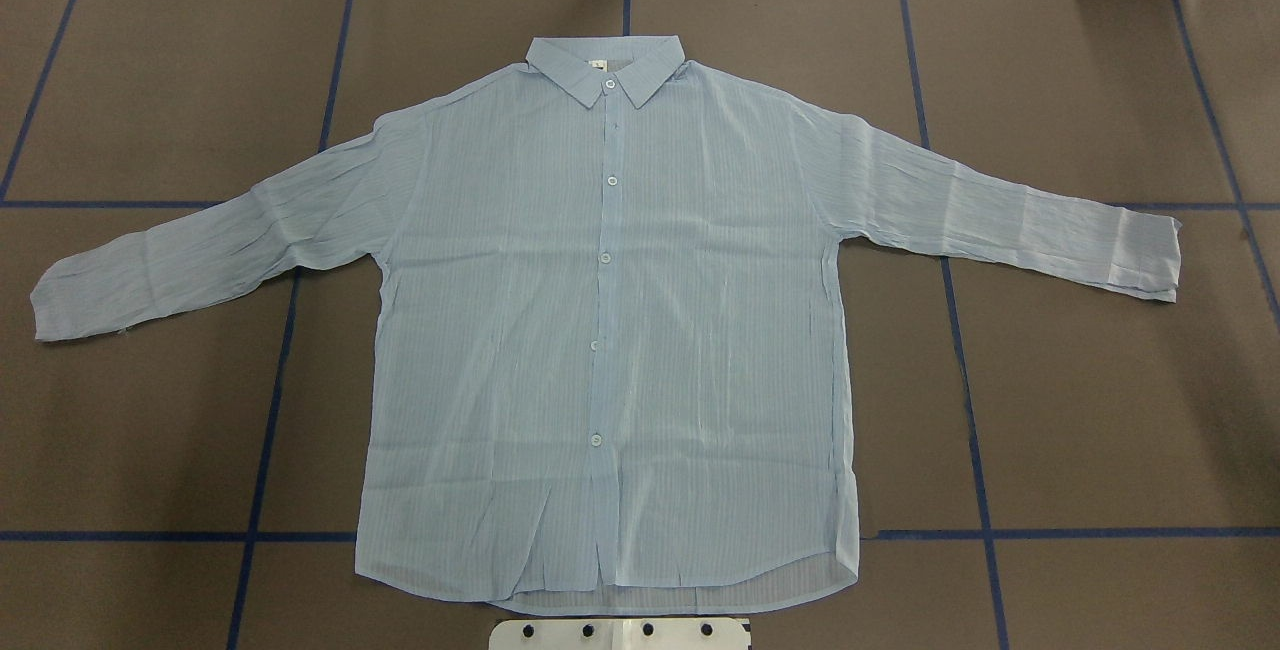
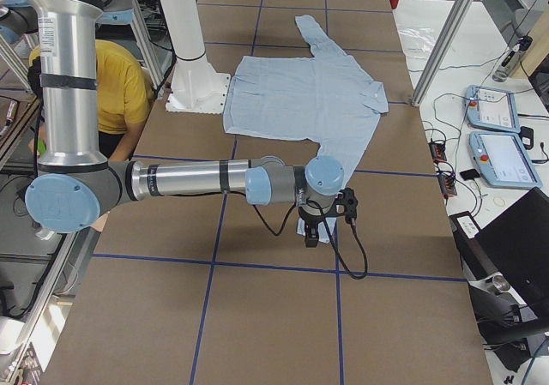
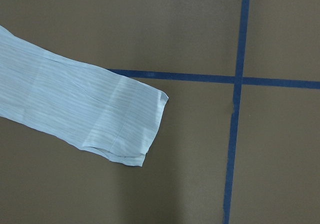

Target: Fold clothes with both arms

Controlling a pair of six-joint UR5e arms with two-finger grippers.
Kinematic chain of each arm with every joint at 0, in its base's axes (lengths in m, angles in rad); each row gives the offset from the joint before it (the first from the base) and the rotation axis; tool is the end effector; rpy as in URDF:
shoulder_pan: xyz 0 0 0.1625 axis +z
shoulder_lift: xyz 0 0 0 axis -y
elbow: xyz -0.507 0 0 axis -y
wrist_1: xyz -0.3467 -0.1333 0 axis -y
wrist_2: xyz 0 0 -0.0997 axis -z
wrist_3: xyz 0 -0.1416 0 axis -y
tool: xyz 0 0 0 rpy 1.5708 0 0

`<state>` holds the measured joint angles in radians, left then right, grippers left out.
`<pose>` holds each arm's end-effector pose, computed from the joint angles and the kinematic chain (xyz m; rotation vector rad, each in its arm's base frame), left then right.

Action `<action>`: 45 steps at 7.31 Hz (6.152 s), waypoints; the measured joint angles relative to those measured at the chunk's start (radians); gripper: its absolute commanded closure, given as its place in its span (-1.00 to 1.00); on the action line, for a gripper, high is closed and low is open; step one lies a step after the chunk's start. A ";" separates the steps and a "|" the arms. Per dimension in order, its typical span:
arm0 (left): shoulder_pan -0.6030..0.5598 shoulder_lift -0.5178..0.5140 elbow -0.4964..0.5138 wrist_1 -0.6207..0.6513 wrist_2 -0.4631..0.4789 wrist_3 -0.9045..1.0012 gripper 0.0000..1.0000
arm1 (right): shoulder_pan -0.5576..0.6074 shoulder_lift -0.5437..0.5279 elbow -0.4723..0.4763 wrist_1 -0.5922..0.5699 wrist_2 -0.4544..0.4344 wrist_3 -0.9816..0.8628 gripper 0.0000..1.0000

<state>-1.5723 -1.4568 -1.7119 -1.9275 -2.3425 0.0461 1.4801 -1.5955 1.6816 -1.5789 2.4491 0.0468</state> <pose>-0.0352 -0.4193 0.7136 0.3828 0.7536 0.1900 -0.0156 -0.4397 0.7219 0.0124 -0.8810 -0.0753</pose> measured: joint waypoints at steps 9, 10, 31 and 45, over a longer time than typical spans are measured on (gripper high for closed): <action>0.002 0.008 -0.018 -0.031 0.026 0.003 -1.00 | -0.036 0.043 -0.094 0.017 -0.008 -0.077 -1.00; 0.003 0.008 -0.018 -0.033 0.025 0.002 -1.00 | -0.048 0.063 -0.122 0.037 0.001 -0.060 -1.00; 0.008 0.000 -0.034 -0.036 0.025 0.001 -1.00 | -0.271 0.239 -0.514 0.523 -0.112 0.503 -0.08; 0.008 0.003 -0.074 -0.035 0.024 0.003 -1.00 | -0.581 0.541 -0.301 0.515 -0.167 1.242 1.00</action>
<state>-1.5647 -1.4538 -1.7862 -1.9622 -2.3186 0.0491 0.8990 -1.0542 1.3803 -1.0639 2.2820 1.2884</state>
